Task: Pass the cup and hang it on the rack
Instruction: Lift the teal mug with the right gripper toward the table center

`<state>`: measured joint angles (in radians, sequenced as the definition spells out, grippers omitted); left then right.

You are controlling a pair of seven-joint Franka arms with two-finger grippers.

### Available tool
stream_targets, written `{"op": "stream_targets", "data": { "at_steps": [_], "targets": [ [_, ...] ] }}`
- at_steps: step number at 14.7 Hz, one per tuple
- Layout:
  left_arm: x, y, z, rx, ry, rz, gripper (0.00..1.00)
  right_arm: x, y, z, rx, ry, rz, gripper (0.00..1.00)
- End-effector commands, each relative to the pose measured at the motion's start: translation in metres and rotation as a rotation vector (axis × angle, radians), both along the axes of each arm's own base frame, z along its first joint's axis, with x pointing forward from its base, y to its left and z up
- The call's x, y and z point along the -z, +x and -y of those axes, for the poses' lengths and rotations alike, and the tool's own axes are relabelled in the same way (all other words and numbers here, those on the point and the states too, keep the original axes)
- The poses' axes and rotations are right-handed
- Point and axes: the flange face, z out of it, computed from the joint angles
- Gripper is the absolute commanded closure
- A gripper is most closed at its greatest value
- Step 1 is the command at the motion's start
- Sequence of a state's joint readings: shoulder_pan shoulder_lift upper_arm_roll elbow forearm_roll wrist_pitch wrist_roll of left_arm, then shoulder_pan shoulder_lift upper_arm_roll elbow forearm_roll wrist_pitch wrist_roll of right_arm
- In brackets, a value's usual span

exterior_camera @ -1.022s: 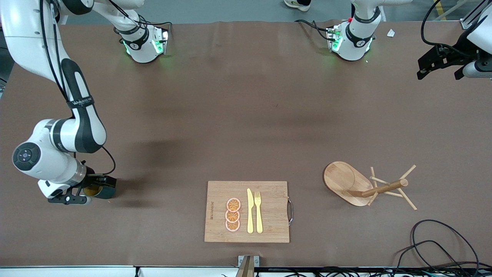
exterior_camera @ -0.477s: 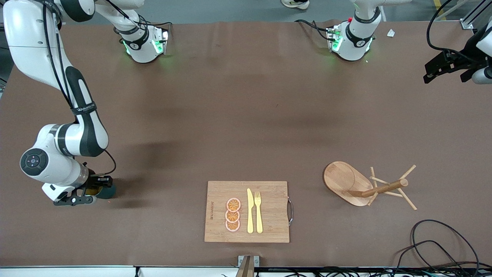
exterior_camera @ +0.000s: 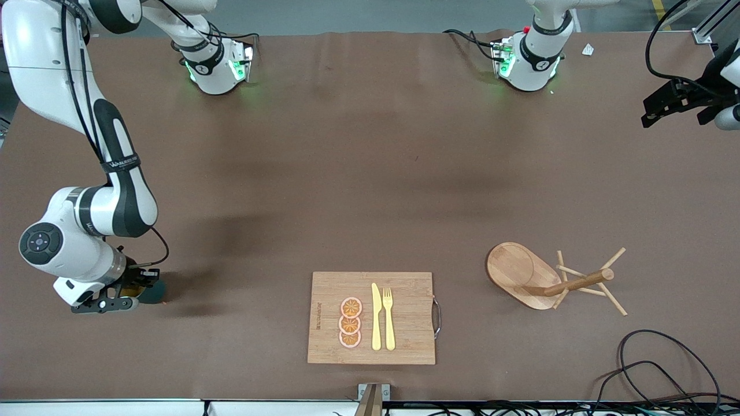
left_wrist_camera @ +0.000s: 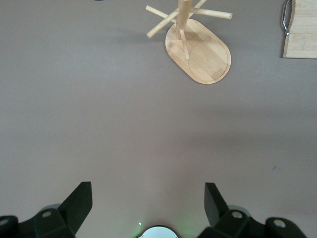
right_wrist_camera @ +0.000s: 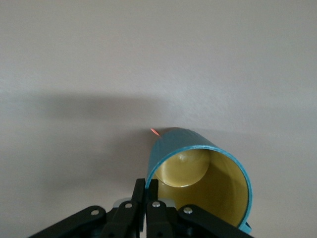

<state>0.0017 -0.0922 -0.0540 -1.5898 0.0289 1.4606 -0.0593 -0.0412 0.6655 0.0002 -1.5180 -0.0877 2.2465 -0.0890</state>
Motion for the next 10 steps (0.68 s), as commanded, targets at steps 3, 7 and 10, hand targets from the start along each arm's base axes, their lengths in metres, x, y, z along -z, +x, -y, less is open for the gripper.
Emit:
{"op": "stream_targets", "data": {
  "at_steps": [3, 7, 10],
  "targets": [
    [-0.005, 0.002, -0.001, 0.022, 0.012, -0.002, 0.00, -0.057, 0.011, -0.087, 0.007, 0.090, -0.100, 1.00],
    [-0.007, 0.003, -0.003, 0.018, 0.013, 0.004, 0.00, -0.098, -0.003, -0.222, 0.046, 0.148, -0.095, 0.99],
    [-0.003, 0.005, -0.002, 0.009, 0.011, -0.004, 0.00, -0.113, -0.034, -0.351, 0.103, 0.169, -0.056, 1.00]
  ]
}}
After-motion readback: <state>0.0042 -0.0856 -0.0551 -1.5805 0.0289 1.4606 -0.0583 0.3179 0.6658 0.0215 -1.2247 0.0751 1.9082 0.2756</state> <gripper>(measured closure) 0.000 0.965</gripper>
